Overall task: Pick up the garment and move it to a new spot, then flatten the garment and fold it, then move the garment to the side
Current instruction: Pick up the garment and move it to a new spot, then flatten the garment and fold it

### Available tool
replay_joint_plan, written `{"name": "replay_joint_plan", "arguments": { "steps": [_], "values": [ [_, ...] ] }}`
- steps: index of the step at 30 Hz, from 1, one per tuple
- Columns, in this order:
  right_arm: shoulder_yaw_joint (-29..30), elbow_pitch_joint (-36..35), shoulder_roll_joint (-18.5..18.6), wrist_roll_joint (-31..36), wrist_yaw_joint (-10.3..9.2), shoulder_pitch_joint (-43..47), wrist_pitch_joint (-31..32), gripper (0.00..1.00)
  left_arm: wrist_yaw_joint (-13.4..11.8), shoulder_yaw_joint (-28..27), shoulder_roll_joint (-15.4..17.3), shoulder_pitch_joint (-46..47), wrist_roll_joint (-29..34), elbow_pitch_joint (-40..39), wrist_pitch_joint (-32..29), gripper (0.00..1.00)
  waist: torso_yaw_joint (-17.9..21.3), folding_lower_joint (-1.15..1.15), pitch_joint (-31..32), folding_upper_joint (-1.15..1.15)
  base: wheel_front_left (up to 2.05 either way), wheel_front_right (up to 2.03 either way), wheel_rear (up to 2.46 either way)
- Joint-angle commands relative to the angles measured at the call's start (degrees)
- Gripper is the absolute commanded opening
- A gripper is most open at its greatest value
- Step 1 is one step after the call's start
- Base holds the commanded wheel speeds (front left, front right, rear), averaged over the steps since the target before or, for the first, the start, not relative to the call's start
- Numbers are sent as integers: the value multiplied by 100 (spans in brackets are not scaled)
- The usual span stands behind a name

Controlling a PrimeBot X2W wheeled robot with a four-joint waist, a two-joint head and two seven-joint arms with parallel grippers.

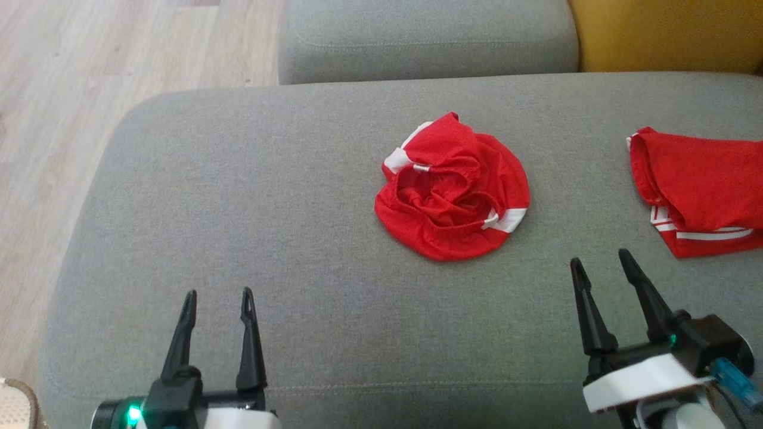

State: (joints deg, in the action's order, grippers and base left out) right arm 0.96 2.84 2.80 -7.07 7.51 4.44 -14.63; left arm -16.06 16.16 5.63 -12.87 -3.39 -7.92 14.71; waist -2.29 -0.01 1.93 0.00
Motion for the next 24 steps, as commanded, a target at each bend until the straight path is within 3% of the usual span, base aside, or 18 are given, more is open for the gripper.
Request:
{"name": "replay_joint_plan", "arguments": {
  "steps": [1, 24],
  "values": [
    [-103, -210, 8, -17, -2, -160, -37, 100, 26, -183, -25, 242, 65, -175, 29, 100, -6, 1, 15, 0, 0, 0, 0],
    [-82, -66, 8, 43, -2, -161, -37, 100, 96, -148, -16, 241, 326, -17, 29, 100, 56, 1, 142, 0, 0, 0, 0]
  ]
}}
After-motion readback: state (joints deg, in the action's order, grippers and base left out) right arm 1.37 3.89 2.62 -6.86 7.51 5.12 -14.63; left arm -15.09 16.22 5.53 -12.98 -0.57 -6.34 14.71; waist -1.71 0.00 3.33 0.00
